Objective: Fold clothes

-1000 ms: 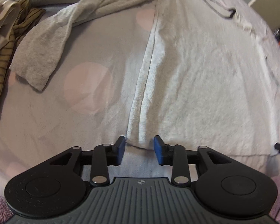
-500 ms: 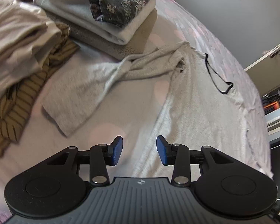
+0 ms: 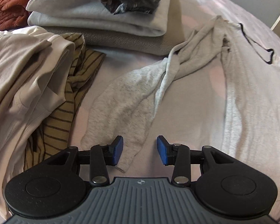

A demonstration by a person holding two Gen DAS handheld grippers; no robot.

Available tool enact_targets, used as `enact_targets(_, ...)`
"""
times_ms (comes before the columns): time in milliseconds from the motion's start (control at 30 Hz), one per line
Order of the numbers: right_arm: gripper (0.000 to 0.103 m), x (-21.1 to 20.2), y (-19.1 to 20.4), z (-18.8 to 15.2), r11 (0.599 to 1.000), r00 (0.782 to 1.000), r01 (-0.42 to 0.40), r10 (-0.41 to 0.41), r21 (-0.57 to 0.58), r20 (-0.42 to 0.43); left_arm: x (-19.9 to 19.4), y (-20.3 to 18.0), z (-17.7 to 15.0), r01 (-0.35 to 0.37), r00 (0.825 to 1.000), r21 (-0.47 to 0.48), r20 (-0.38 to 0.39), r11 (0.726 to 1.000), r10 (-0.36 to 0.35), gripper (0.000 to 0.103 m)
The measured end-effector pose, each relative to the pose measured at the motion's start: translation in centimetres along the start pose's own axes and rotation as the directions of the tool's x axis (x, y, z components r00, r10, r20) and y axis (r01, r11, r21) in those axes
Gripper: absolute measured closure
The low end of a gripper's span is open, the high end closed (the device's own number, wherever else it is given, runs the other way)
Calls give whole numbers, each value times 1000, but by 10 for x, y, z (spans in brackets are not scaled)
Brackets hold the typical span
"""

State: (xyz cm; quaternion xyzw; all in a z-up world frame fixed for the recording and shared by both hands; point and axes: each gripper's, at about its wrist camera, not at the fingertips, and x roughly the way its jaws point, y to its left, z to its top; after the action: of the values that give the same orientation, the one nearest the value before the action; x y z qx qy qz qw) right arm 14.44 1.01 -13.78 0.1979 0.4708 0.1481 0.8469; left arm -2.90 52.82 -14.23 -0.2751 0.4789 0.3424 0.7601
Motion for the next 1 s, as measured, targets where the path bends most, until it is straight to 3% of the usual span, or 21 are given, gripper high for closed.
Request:
enact_targets(100,32,4,-2,1,1000,1000,-17,18,16,-13,4,-5,2,-48,998,35,32,998,47,66)
enact_targets(167,32,7,-1,1,1000,999,-28,28,5,-24,3,-8,3,-85,995,60,63,995,81,92)
enact_targets(267,32,9,1,0,999,999,-38,38,-5,-37,-6,-5,4,-92,991,55,102,994,86,103)
enact_targets(367,32,7,-2,0,999,998,-52,52,10,-34,-28,-4,8,-102,984,62,153,993,91,103)
enact_targets(533,32,7,-6,1,997,997,-70,71,31,-33,-80,-15,36,-54,981,166,192,985,21,103)
enact_targets(767,32,6,-9,2,994,995,-94,95,52,-28,-156,-35,121,6,965,195,257,981,-57,103)
enact_targets(1000,32,7,-11,2,991,993,-115,117,67,-28,-186,-42,207,-2,946,137,321,991,-42,103)
